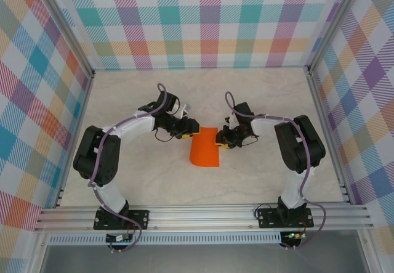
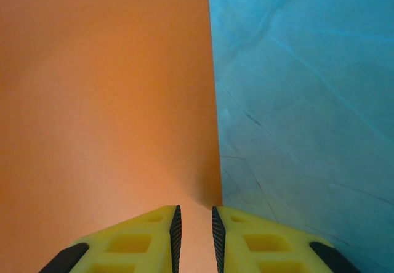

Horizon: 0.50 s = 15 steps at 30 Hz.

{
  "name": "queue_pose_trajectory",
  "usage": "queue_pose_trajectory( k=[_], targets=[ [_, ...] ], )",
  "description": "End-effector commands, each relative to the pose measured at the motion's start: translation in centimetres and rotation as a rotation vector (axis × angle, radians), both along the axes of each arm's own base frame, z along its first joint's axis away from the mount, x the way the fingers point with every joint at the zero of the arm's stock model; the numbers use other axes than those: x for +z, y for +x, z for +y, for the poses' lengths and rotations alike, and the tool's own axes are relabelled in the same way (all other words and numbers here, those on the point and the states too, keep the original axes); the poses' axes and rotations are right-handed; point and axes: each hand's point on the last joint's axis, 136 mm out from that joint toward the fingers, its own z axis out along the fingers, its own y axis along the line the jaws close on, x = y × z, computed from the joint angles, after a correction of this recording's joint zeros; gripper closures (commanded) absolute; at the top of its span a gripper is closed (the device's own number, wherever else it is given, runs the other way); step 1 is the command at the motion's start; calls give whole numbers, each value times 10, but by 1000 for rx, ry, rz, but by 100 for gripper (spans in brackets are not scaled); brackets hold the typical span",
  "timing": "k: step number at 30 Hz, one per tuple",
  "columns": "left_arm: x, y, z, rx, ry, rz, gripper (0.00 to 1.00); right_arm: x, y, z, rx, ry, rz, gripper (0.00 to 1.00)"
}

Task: Fold a paper plane with a square sheet of paper (fold left side to right side)
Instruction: First fold in half a square sheet of paper at the center of the table.

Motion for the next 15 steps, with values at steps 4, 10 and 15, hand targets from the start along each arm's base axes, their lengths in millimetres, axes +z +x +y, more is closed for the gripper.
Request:
queue_pose_trajectory(
  k=[4, 10, 15],
  targets=[
    [6, 6, -23, -24, -53, -4, 46, -23, -10, -8, 9, -71, 41, 75],
    [-3, 8, -29, -24, -51, 12, 42, -2, 2, -1, 3, -10, -20, 70],
    [-7, 8, -31, -22, -53, 32, 41, 33, 14, -6, -27, 36, -100, 64]
  ],
)
